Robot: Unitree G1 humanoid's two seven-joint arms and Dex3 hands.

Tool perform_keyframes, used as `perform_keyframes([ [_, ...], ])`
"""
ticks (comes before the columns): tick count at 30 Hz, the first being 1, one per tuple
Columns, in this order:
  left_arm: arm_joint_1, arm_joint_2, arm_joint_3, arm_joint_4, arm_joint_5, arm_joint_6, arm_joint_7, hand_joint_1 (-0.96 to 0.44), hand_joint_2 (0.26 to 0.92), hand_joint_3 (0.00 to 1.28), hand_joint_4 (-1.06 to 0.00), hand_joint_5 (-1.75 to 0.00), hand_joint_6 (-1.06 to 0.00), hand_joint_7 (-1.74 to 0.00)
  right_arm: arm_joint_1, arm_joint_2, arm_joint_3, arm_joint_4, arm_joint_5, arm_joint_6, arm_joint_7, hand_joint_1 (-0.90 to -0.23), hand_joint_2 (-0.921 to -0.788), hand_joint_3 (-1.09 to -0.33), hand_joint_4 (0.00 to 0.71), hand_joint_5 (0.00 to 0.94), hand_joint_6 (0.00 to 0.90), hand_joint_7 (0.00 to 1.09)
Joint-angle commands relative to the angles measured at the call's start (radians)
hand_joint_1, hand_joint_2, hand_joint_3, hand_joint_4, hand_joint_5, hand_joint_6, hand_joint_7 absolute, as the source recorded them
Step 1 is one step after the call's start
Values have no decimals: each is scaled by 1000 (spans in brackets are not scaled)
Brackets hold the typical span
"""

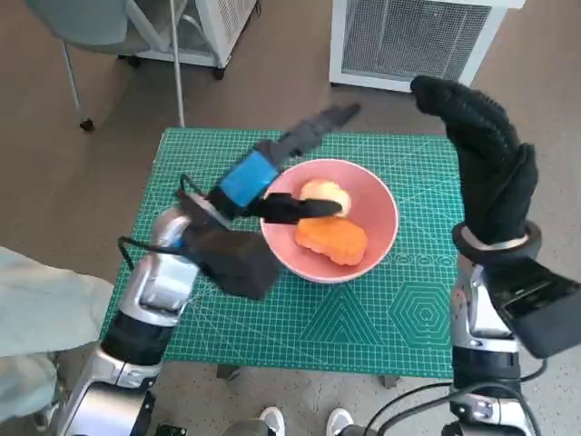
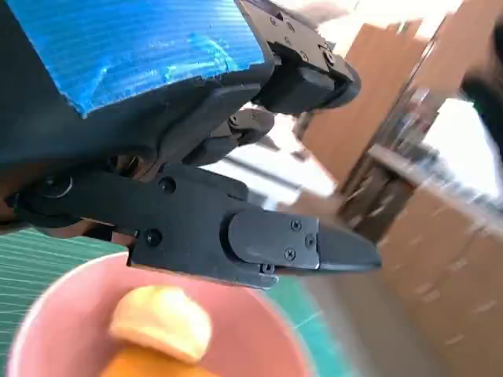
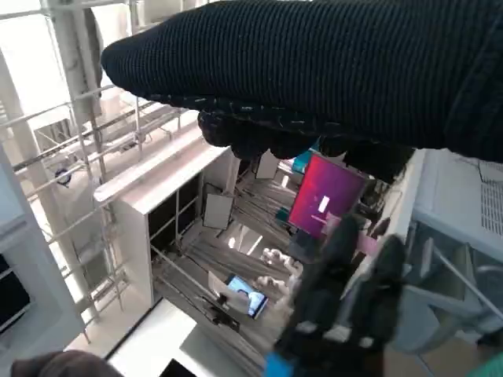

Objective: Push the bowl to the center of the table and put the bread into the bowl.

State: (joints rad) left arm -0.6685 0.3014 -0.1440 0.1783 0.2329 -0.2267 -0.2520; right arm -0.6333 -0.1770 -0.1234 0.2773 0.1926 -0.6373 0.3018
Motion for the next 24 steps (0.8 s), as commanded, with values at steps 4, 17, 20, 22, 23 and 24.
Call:
perform_keyframes([
  [4,8,-67,127,91,-268,-174,-46,-660,921,463,-109,-14,-165,-2,-30,9,0,23,-12,-2,-23,-652,-921,-820,275,7,-1,684],
  [17,-11,-175,251,268,-478,-407,-87,-742,921,547,-149,-22,-189,-18,-88,18,10,91,-47,-45,-41,-666,-921,-802,269,3,-1,649],
  [20,-19,-169,263,307,-466,-460,-91,-747,921,562,-147,-18,-198,-21,-98,15,9,109,-50,-55,-37,-668,-921,-804,263,1,0,647],
  [22,-24,-165,268,335,-466,-494,-102,-756,921,574,-143,-14,-200,-22,-100,14,10,121,-48,-66,-31,-666,-921,-806,262,1,0,656],
  [23,-25,-164,270,343,-465,-511,-105,-757,921,579,-142,-13,-200,-21,-99,14,11,123,-49,-72,-29,-666,-921,-808,261,1,0,660],
  [24,-26,-164,272,353,-463,-525,-107,-757,921,582,-141,-12,-200,-21,-99,13,12,127,-50,-79,-28,-665,-921,-809,261,0,0,662],
])
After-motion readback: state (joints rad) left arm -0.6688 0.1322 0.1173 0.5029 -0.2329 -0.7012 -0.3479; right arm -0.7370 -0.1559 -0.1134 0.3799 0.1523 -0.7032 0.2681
